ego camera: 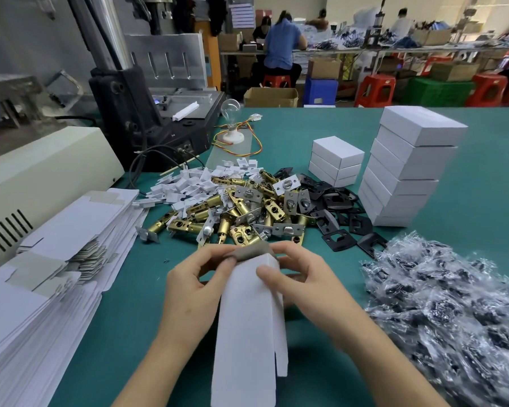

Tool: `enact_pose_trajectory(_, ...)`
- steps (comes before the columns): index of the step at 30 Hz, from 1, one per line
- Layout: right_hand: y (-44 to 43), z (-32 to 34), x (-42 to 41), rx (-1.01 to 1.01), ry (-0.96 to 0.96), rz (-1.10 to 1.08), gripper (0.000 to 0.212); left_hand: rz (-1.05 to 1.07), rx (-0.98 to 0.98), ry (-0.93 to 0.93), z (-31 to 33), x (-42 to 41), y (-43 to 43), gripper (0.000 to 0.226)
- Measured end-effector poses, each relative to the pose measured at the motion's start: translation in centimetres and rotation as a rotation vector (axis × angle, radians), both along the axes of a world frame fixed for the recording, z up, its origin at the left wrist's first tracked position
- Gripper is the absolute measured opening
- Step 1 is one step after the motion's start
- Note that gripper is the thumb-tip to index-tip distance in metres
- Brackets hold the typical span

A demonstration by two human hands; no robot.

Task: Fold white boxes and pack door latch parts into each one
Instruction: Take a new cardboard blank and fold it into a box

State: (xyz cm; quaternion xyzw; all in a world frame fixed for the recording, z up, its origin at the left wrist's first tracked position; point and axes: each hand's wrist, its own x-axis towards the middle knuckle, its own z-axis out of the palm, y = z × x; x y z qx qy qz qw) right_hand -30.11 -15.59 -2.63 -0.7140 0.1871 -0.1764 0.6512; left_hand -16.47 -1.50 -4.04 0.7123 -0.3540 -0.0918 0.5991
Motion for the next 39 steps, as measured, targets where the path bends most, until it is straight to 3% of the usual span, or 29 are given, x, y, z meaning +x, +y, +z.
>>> enact_pose_trajectory(2,0.1,-0.1,0.1,0.004,0.009,-0.008,0.023,0.025,-0.005,-0.037,0.2,0.0,0.1,0.026)
enact_pose_trajectory(4,0.0,-0.2,0.2,-0.038,0.007,-0.037,0.024,0.006,-0.01,-0.019,0.5,-0.1,0.1,0.01)
enact_pose_trajectory(8,-0.5,-0.1,-0.1,-0.124,0.028,0.003,0.026,-0.126,0.015,0.167,0.5,0.0,0.1,0.039)
enact_pose_trajectory(13,-1.1,0.0,-0.4,-0.161,0.08,0.091,0.022,-0.32,0.142,0.379,0.2,0.5,0.1,0.028)
enact_pose_trajectory(15,-1.2,0.1,-0.4,-0.17,0.09,0.098,0.026,-0.329,0.162,0.41,0.1,0.6,0.2,0.035)
enact_pose_trajectory(19,-1.3,-0.1,-0.4,-0.207,0.096,0.095,0.026,-0.393,0.202,0.413,0.3,0.6,0.4,0.044)
enact_pose_trajectory(24,-1.3,-0.3,-0.3,-0.181,0.09,0.077,0.02,-0.402,0.203,0.416,0.9,0.1,0.4,0.026)
enact_pose_trajectory(31,-0.8,0.3,-0.4,-0.177,0.093,0.054,0.034,-0.447,0.16,0.434,1.0,-0.2,0.5,0.027)
enact_pose_trajectory(39,-1.2,0.7,-0.8,-0.139,0.096,0.054,0.033,-0.412,0.155,0.422,0.8,-0.1,0.2,0.024)
